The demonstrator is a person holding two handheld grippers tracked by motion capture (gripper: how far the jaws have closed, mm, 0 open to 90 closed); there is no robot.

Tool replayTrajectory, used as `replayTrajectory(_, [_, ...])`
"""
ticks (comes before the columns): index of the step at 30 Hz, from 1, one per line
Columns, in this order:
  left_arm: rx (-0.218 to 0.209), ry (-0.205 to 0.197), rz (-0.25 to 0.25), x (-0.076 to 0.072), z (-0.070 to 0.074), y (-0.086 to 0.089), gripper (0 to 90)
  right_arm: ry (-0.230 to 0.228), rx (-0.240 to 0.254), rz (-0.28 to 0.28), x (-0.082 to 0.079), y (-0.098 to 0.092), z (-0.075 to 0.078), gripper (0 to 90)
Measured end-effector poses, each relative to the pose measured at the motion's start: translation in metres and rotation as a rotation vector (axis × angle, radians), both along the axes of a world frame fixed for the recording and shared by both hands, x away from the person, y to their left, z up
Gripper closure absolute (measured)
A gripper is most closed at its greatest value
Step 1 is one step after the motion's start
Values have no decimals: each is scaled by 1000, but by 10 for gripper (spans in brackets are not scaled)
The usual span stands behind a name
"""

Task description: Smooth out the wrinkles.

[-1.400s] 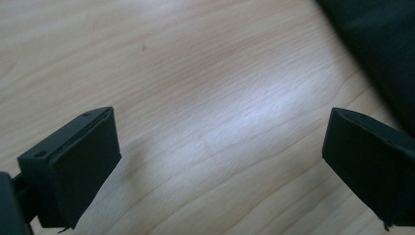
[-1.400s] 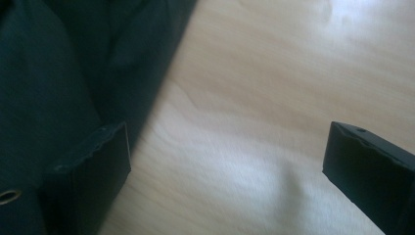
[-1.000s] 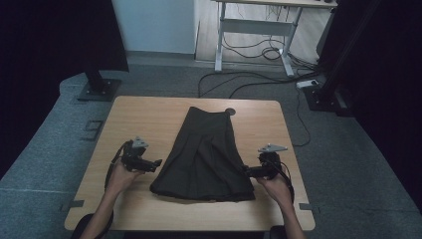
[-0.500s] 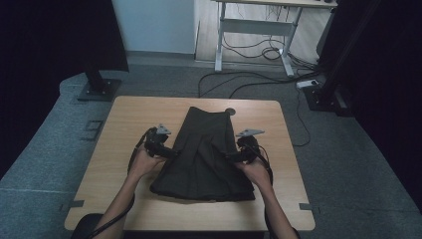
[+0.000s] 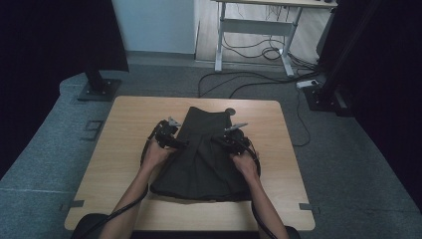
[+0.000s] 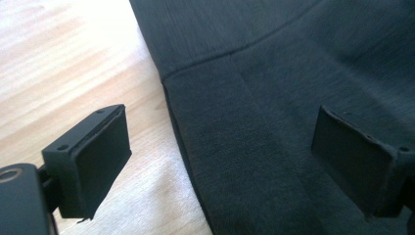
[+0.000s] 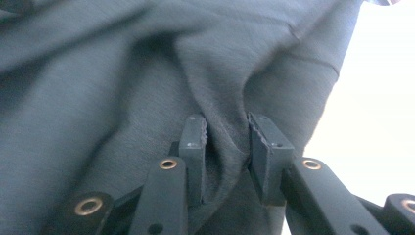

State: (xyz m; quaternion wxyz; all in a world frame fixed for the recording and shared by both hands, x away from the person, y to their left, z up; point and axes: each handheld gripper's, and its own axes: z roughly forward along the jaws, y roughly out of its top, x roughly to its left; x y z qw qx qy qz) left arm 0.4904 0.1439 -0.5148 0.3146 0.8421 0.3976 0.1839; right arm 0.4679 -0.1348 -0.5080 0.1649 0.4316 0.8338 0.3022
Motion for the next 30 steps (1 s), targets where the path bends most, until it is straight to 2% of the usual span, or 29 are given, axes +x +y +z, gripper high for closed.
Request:
replayTrajectory(3, [69, 13, -12, 1, -13, -9, 72, 5, -65, -36, 2, -5, -13, 530])
replayTrajectory(4, [80, 16, -16, 1, -15, -10, 72, 1, -77, -49, 3, -8, -18, 440])
replayTrajectory(5, [84, 18, -16, 1, -18, -12, 73, -10, -72, -67, 3, -9, -20, 380])
replayTrajectory(8, [49, 40, -4, 1, -21, -10, 76, -21, -40, -98, 3, -16, -25, 294])
replayTrajectory(10, [27, 59, 0, 1, -22, -7, 84, -16, -26, -100, 2, -20, -26, 293])
replayTrajectory(17, [-29, 65, -11, -12, -25, -1, 130, 14, 11, -104, -10, -21, -27, 347])
replayTrajectory(23, [-43, 43, -28, -40, -27, 1, 157, 49, 59, -81, -33, -22, -28, 400])
replayTrajectory(27, [-29, 47, -54, -63, -26, 2, 159, 48, 36, -48, -51, -19, -26, 406])
replayTrajectory(30, [-36, 59, -69, -80, -26, 5, 159, 61, 39, -18, -66, -19, -26, 403])
